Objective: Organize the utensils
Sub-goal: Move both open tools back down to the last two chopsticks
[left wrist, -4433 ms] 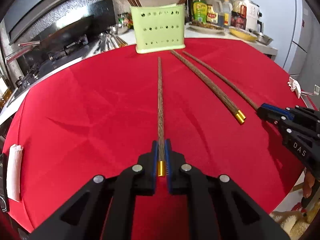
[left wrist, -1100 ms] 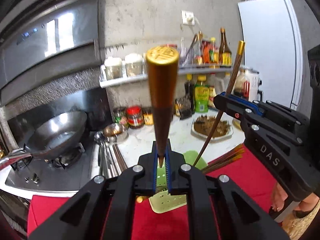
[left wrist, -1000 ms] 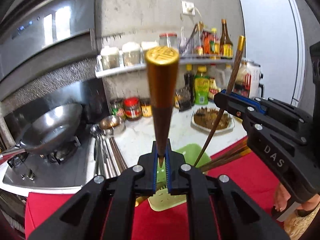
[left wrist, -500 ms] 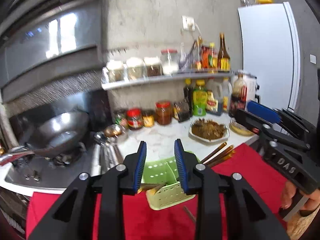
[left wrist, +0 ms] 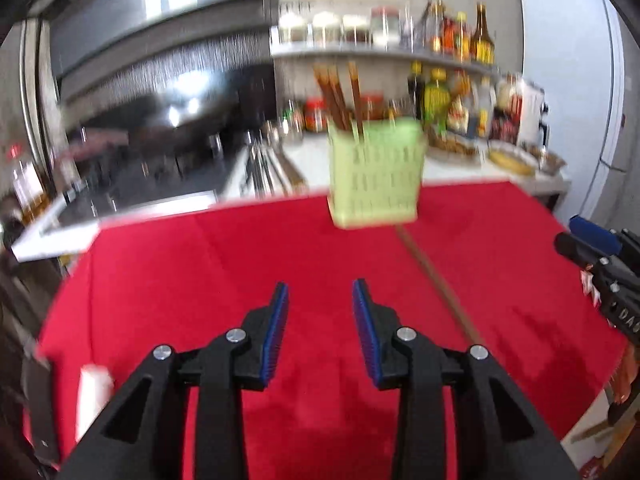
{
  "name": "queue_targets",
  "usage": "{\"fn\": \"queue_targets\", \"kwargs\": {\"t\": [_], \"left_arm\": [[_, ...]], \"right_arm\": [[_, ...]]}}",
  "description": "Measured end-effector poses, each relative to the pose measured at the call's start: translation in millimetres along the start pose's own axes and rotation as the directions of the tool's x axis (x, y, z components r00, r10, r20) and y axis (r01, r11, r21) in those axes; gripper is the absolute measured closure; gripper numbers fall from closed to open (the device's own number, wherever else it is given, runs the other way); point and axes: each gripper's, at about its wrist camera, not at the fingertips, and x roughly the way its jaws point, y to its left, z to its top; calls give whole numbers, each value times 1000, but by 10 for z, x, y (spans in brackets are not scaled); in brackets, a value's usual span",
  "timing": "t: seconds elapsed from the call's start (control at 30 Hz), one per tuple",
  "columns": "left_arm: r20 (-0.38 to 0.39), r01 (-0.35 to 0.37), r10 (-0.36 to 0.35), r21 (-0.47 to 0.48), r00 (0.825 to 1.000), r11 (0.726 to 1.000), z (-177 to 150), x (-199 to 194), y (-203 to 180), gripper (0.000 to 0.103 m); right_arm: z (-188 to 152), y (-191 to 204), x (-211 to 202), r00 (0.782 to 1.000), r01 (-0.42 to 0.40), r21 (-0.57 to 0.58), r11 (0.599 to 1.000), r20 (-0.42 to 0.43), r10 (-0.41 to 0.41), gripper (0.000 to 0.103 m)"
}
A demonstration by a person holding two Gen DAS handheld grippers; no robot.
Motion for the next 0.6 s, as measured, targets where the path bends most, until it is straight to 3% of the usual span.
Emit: {"fn": "queue_targets", "kwargs": {"t": [0.17, 0.23, 0.3, 0.6], "left_arm": [[-83, -7, 5, -19, 997, 1000, -461, 217, -37, 70], [-101, 4, -7, -26, 995, 1000, -555, 256, -45, 70], [-109, 16, -20, -35, 994, 999, -594, 270, -62, 70], [-114, 34, -36, -20, 993, 999, -563, 323, -140, 70]], "right_arm": [[-450, 124, 247, 990, -34, 58, 998, -134, 42, 63], [-530, 186, 320, 984, -43, 58, 997, -171, 52, 71], [-552, 251, 369, 981, -40, 49, 998, -190, 49, 88], [-553, 314, 541, 964, -61, 59, 996, -255, 74, 94]]}}
